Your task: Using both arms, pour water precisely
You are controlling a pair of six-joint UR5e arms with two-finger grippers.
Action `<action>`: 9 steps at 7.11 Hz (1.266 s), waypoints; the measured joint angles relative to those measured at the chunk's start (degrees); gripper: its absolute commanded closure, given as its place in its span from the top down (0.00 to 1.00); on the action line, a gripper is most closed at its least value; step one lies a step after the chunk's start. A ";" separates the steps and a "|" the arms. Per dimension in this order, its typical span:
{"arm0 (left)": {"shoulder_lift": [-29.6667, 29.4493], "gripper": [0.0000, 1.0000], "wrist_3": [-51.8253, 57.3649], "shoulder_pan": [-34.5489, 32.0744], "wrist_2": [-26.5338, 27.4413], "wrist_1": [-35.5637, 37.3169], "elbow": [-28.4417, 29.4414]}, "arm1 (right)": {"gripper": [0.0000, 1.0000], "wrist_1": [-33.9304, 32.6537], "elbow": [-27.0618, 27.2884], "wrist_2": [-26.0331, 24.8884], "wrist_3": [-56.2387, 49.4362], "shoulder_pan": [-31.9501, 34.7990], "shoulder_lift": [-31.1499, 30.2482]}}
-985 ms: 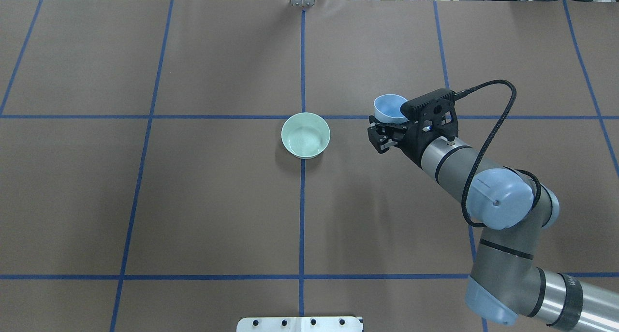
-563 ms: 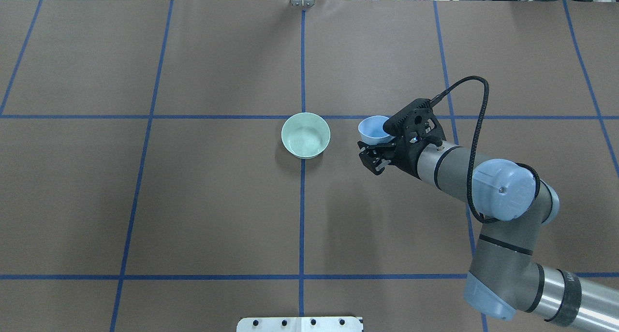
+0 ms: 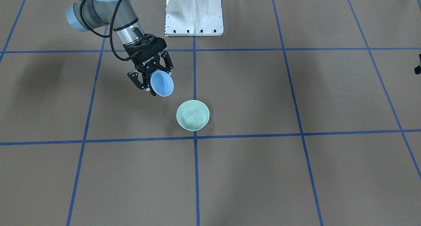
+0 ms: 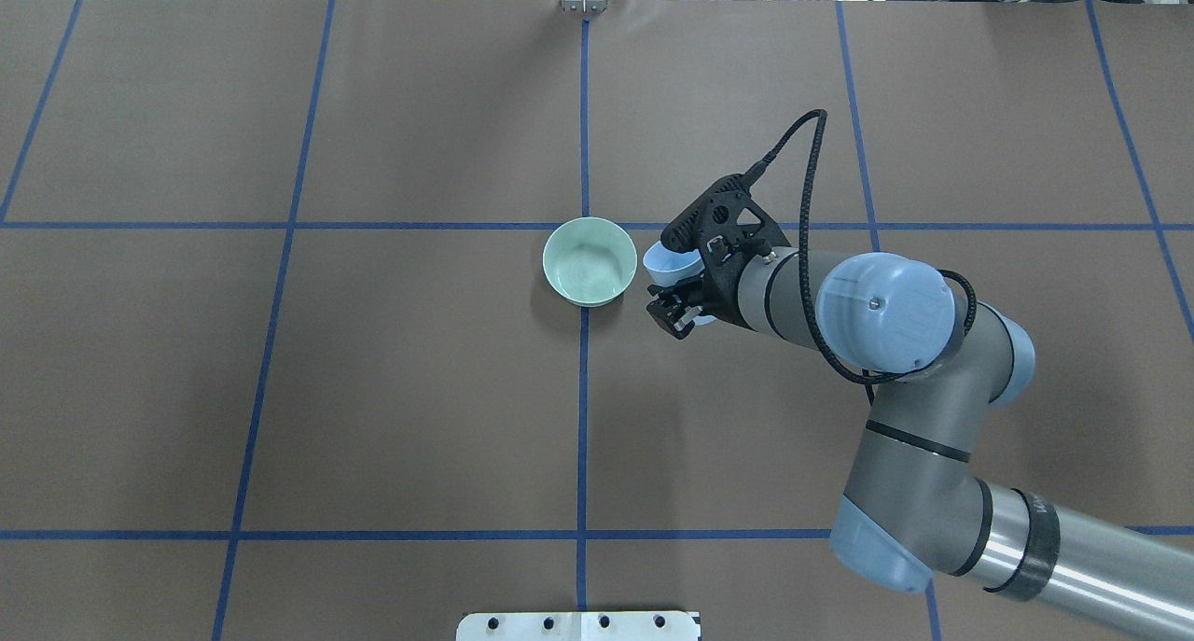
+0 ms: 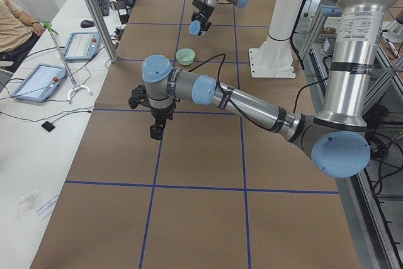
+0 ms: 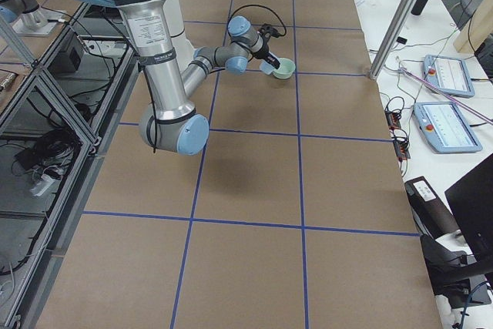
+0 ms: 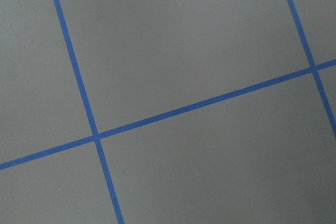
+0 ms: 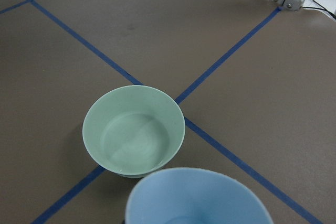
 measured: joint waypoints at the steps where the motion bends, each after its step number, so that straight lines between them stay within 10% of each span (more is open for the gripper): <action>1: 0.00 1.00 -0.02 0.04 -0.02 0.00 0.05 | 0.00 -4.49 -0.12 0.11 -0.29 0.02 2.09; 9: 0.25 1.00 -0.06 0.07 -0.03 0.00 0.18 | 0.00 -14.04 -11.64 4.78 -2.85 0.48 12.85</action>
